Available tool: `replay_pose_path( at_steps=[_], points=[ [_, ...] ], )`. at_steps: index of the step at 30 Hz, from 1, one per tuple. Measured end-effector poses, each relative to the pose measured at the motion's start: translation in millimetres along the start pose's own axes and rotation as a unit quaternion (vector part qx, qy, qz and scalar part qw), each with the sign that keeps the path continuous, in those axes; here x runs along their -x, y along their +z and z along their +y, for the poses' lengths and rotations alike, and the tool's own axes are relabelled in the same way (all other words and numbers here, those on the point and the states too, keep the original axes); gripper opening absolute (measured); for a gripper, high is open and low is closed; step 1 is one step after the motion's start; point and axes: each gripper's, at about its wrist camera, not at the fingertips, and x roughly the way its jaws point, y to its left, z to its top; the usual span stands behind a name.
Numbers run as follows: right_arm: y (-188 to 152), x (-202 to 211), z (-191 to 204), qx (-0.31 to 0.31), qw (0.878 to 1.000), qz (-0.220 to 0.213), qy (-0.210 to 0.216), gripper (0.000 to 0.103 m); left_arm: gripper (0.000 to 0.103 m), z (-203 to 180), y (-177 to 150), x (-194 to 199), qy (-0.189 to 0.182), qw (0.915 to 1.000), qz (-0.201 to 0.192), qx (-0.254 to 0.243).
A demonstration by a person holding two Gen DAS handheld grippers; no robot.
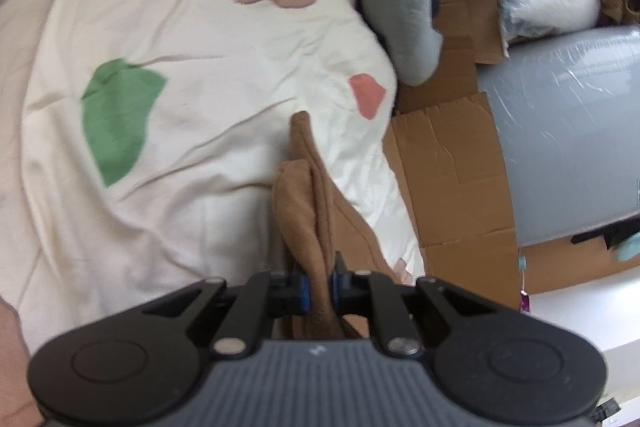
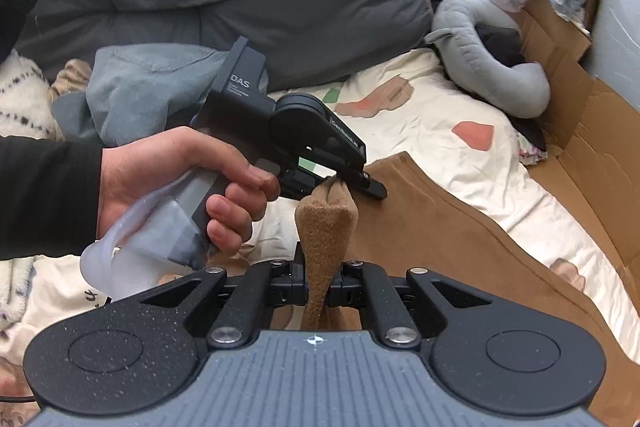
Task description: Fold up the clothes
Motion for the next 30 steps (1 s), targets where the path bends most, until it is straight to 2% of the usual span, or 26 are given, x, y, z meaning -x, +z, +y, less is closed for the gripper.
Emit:
replay_pose_path(
  at_steps=[7, 12, 22, 30],
  points=[
    [-15.5, 31.0, -22.0, -0.051, 0.998, -0.03, 0.002, 0.004, 0.01, -44.4, -11.9, 0.5, -0.004, 0.9997, -0.016, -0.018],
    [-27.2, 55.4, -31.9, -0.057, 0.997, -0.052, 0.001, 0.004, 0.01, -78.6, -23.5, -3.2, -0.004, 0.9993, -0.023, -0.03],
    [-53.3, 93.1, -74.9, -0.106, 0.991, -0.079, 0.0, 0.004, 0.01, -135.7, -47.7, -23.6, 0.01, 0.9969, -0.019, -0.075],
    [-76.4, 101.0, -102.3, -0.148, 0.986, -0.082, -0.004, 0.004, 0.01, -154.9, -70.4, -47.5, 0.002, 0.9961, -0.016, -0.087]
  ],
)
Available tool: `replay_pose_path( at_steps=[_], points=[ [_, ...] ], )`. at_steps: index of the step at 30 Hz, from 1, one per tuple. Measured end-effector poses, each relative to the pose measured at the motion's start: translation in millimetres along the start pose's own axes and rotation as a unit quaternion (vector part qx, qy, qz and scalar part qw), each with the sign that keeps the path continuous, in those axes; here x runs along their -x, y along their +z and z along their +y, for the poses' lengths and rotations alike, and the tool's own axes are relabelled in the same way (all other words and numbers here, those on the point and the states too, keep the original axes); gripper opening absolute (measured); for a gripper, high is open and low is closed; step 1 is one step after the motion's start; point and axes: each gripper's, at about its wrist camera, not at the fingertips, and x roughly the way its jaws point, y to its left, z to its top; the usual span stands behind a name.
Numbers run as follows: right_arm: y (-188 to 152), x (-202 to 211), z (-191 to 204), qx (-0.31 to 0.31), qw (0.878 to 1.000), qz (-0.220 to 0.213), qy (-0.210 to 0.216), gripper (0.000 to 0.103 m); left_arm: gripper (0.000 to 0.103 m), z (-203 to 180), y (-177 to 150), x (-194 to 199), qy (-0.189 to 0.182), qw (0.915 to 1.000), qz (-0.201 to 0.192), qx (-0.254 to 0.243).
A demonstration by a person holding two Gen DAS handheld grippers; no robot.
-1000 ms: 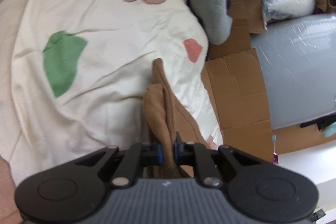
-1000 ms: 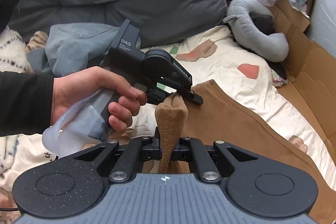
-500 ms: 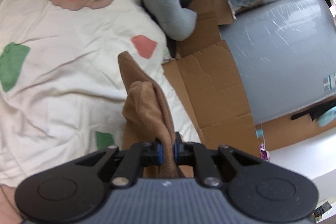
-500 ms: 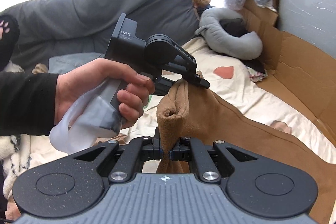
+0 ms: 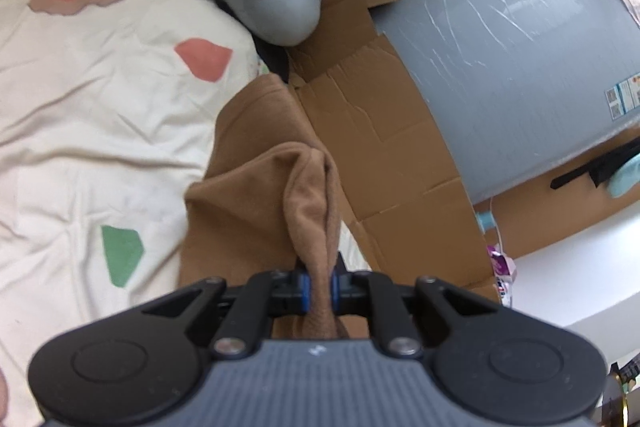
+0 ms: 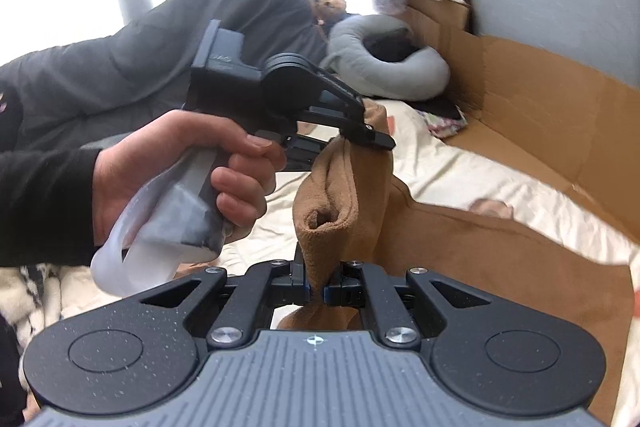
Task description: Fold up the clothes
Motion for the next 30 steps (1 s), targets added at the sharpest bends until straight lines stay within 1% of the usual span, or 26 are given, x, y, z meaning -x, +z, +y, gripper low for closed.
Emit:
replay_pose_path(
  at_steps=[7, 10, 15, 25, 30],
  points=[
    [-19.3, 16.2, -29.3, -0.042, 0.999, -0.01, -0.017, 0.004, 0.01, -19.7, -11.9, -16.6, -0.005, 0.9996, 0.021, -0.021],
    [-26.3, 23.1, -39.1, -0.055, 0.998, -0.014, -0.029, 0.004, 0.01, -26.8, -19.5, -24.2, -0.007, 0.9994, 0.029, -0.02],
    [-37.4, 33.0, -49.4, -0.057, 0.997, -0.015, -0.045, 0.004, 0.01, -36.9, -31.5, -36.4, -0.011, 0.999, 0.039, -0.017],
    [-59.3, 48.9, -67.8, -0.071, 0.995, -0.005, -0.066, 0.004, 0.01, -60.4, -55.9, -64.7, -0.002, 0.9972, 0.062, -0.041],
    [-72.6, 58.1, -79.9, -0.089, 0.993, 0.0, -0.081, 0.004, 0.01, -71.5, -70.1, -79.9, 0.002, 0.9956, 0.075, -0.056]
  ],
)
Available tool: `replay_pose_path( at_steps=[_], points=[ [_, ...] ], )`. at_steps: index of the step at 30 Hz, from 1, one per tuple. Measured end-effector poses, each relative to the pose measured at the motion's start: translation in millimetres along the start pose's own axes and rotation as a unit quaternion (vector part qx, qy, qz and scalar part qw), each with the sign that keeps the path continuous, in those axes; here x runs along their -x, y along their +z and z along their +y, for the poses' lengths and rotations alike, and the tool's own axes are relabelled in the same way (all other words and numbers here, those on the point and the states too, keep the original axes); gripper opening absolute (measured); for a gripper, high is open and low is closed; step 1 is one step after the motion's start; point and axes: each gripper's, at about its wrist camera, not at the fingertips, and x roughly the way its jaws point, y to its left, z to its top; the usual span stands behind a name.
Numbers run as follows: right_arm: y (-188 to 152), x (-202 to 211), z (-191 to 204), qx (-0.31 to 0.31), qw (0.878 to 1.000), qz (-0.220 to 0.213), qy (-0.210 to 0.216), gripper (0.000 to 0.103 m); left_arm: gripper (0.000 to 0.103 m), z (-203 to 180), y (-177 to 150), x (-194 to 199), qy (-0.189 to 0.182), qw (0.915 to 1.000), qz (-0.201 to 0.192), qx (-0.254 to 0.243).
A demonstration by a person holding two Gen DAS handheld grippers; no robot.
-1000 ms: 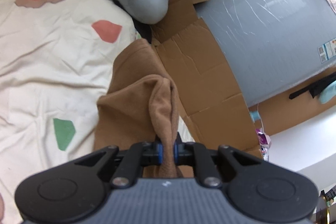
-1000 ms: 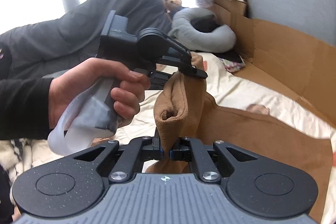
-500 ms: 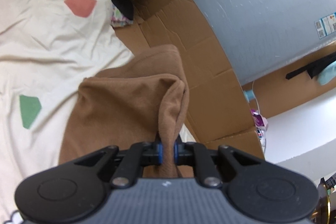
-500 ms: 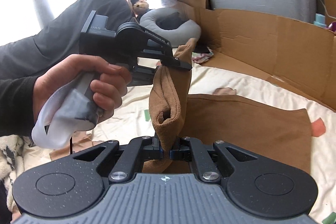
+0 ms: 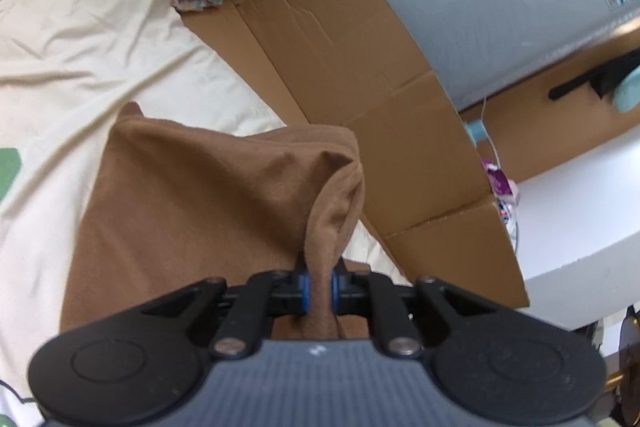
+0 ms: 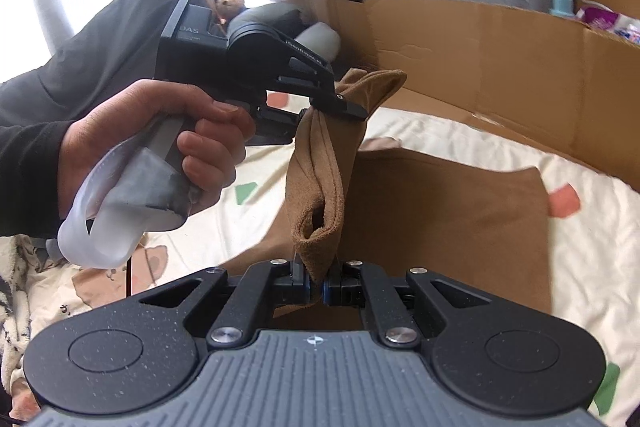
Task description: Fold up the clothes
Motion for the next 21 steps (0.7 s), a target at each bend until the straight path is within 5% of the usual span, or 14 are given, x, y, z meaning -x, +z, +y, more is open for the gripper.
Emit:
replay_pose_path(
  at_steps=[21],
  points=[
    [-32.8, 12.2, -61.6, -0.084, 0.995, 0.024, -0.043, 0.003, 0.01, -44.4, -38.9, -76.1, 0.054, 0.9946, 0.053, -0.072]
  ],
)
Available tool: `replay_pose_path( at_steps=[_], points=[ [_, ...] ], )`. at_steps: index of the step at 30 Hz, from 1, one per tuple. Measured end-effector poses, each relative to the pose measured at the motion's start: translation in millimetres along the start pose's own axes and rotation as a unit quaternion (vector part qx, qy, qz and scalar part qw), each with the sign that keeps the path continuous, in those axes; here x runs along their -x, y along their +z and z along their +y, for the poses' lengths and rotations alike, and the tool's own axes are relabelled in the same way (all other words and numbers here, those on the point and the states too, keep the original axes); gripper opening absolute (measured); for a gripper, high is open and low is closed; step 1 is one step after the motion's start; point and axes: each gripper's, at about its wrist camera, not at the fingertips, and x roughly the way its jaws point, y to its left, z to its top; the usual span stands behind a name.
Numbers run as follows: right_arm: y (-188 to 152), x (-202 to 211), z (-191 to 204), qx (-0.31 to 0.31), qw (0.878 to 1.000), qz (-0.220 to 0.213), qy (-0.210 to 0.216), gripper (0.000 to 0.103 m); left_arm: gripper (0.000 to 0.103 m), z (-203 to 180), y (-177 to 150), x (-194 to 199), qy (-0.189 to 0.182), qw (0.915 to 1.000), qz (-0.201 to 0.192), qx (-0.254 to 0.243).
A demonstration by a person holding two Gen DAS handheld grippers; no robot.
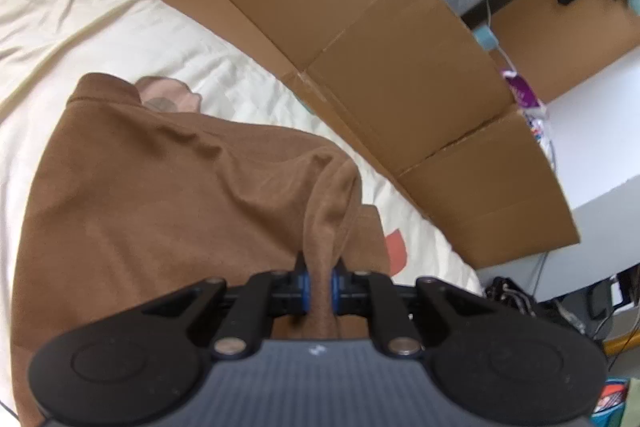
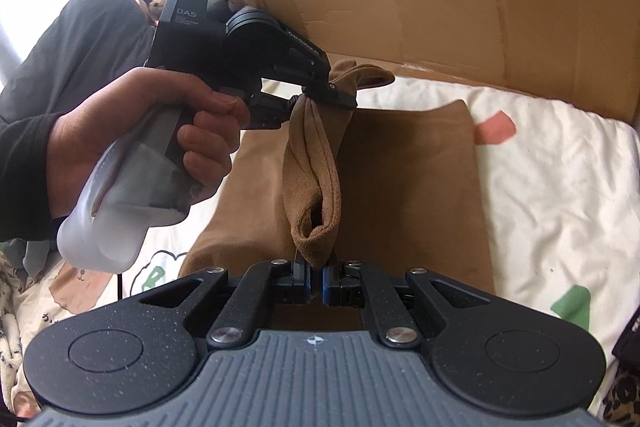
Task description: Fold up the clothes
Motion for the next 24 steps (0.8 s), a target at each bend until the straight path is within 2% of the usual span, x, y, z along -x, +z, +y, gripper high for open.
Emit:
replay_pose_path(
  at_steps=[11, 20, 24],
  points=[
    [-9.7, 4.4, -29.1, -0.052, 0.999, 0.008, -0.003, 0.002, 0.01, -30.2, -12.2, -29.4, 0.022, 0.9989, 0.018, -0.038],
    [-21.1, 2.8, -53.3, -0.107, 0.994, 0.02, 0.0, 0.002, 0.01, -54.8, -30.6, -56.6, 0.057, 0.9932, 0.023, -0.098],
    [-25.3, 1.7, -62.3, -0.126, 0.992, 0.024, -0.001, 0.002, 0.01, -61.9, -38.5, -64.5, 0.069, 0.9911, 0.025, -0.111]
  ],
)
